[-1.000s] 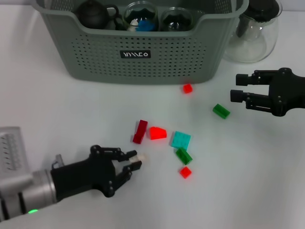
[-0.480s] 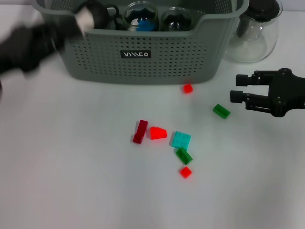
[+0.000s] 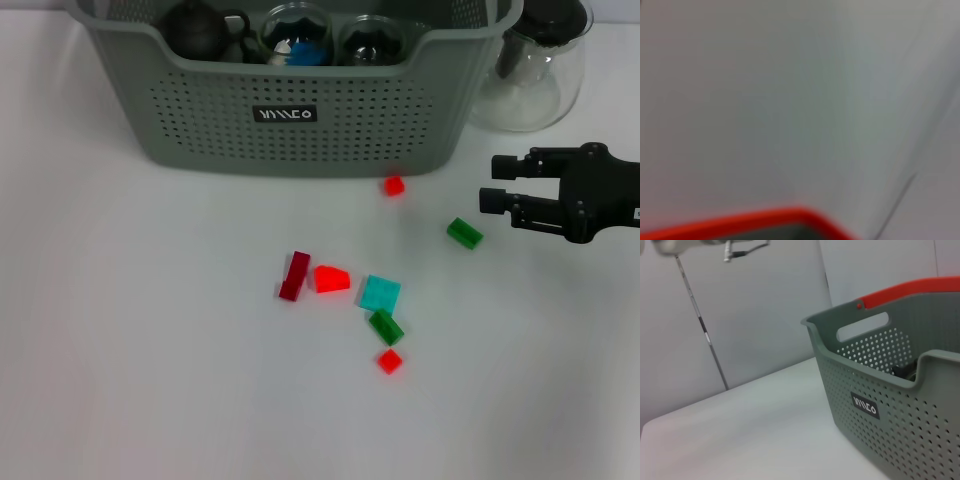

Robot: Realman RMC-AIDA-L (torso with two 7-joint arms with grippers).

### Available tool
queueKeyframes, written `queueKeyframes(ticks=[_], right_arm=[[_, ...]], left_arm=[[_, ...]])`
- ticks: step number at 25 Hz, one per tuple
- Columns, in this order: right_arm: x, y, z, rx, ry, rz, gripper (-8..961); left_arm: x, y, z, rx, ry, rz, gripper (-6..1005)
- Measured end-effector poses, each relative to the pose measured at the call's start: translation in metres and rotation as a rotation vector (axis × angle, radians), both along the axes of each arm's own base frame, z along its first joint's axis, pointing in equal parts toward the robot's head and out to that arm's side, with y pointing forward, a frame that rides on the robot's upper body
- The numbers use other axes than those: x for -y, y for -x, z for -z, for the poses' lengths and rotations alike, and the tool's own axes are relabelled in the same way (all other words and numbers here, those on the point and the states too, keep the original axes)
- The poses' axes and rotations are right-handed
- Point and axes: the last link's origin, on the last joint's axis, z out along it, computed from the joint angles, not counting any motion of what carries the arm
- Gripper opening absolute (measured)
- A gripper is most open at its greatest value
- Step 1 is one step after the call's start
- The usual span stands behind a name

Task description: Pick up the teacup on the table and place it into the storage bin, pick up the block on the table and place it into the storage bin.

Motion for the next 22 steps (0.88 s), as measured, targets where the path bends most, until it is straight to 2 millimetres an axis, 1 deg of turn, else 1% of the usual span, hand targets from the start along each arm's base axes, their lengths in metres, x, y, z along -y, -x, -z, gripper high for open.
queueKeyframes(ticks=[2,4,6,9,13,17,19,20,22], right_arm=[[0.0,0.0,0.0,0.0,0.0,0.0,524],[-0.001,0.0,0.0,0.001,-0.001,0.0,524],[-0.001,0.001,0.0,0.001,-0.002,-0.002,524],[-0.003,0.003,0.001,0.001,-0.002,-0.006,524],[-0.003,0.003,0.001,0.001,-0.002,-0.007,524],[-0.003,0.003,0.001,0.001,-0.002,-0.007,524],[-0.003,0.003,0.001,0.001,-0.002,-0.007,524],[-0.003,0.003,0.001,0.001,-0.002,-0.007,524],[-0.003,0.003,0.001,0.0,-0.002,-0.007,524]], left_arm=[[-0.013,-0.009,0.013,-0.102,0.026,-0.046,218],[-0.024,-0.018,0.031,-0.219,0.042,-0.083,222],[-0.031,-0.024,0.049,-0.316,0.047,-0.103,226],[-0.036,-0.034,0.077,-0.451,0.063,-0.112,231],[-0.037,-0.04,0.106,-0.547,0.093,-0.123,239],[-0.042,-0.04,0.118,-0.615,0.071,-0.181,247],[-0.043,-0.04,0.12,-0.623,0.067,-0.185,251],[-0.042,-0.044,0.124,-0.625,0.063,-0.175,253],[-0.041,-0.046,0.123,-0.614,0.058,-0.17,257]])
